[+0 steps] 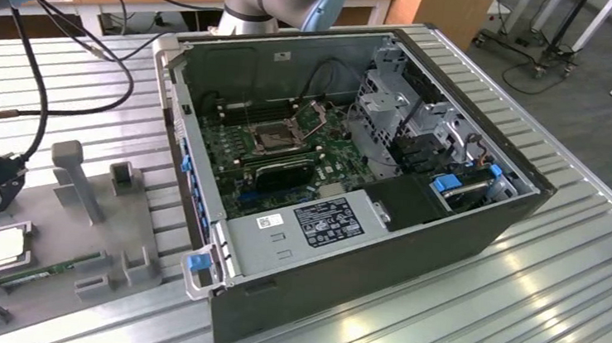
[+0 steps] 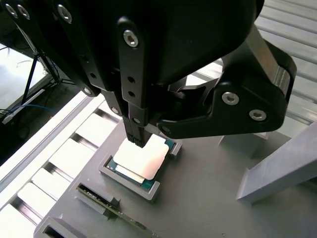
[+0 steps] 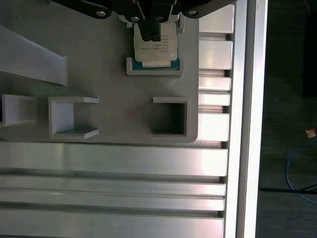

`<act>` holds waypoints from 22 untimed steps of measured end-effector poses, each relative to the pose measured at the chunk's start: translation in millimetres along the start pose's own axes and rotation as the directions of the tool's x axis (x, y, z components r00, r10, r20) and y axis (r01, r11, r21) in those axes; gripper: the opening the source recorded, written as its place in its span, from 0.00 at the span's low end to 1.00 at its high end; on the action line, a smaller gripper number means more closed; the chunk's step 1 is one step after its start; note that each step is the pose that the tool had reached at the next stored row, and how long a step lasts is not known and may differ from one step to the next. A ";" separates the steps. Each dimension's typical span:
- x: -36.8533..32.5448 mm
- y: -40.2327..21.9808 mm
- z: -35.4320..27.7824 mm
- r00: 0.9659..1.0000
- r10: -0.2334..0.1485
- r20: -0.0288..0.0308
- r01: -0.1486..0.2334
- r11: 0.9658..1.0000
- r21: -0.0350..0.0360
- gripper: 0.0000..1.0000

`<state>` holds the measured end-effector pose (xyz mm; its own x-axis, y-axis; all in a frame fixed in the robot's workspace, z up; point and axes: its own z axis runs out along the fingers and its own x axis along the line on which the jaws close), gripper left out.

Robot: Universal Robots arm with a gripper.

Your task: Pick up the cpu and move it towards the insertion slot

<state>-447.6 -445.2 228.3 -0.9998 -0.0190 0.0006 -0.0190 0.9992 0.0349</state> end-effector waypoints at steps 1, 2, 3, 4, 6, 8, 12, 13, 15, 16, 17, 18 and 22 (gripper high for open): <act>0.0 -0.2 1.0 1.000 0.000 0.000 0.000 1.000 0.000 0.11; 0.0 -0.3 1.9 1.000 0.000 0.000 0.000 1.000 0.000 0.11; 0.0 -0.3 2.8 1.000 0.000 0.000 0.000 1.000 0.000 0.11; 0.0 -0.4 3.4 1.000 0.000 0.000 0.000 1.000 0.000 0.11; 0.0 -0.5 4.2 1.000 0.000 0.000 0.000 1.000 0.000 0.11; -0.1 -1.7 4.8 1.000 0.000 0.000 0.000 1.000 0.000 0.11; 0.0 -3.5 6.7 1.000 0.000 0.000 0.000 1.000 0.000 0.11; 0.1 -3.6 7.7 1.000 0.000 0.000 0.000 1.000 0.000 0.11; 0.0 -3.9 8.8 1.000 0.000 0.000 0.000 1.000 0.000 0.11; 0.1 -3.9 8.8 1.000 0.000 0.000 0.000 1.000 0.000 0.11; 0.1 -3.8 8.9 1.000 0.000 0.000 0.000 1.000 0.000 0.11; 0.0 -3.9 9.1 1.000 0.000 0.000 0.000 1.000 0.000 0.11; 0.0 -3.9 11.0 1.000 0.000 0.000 0.000 1.000 0.000 0.11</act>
<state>-447.5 -448.7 217.2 -0.9998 -0.0191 0.0006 -0.0191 0.9992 0.0349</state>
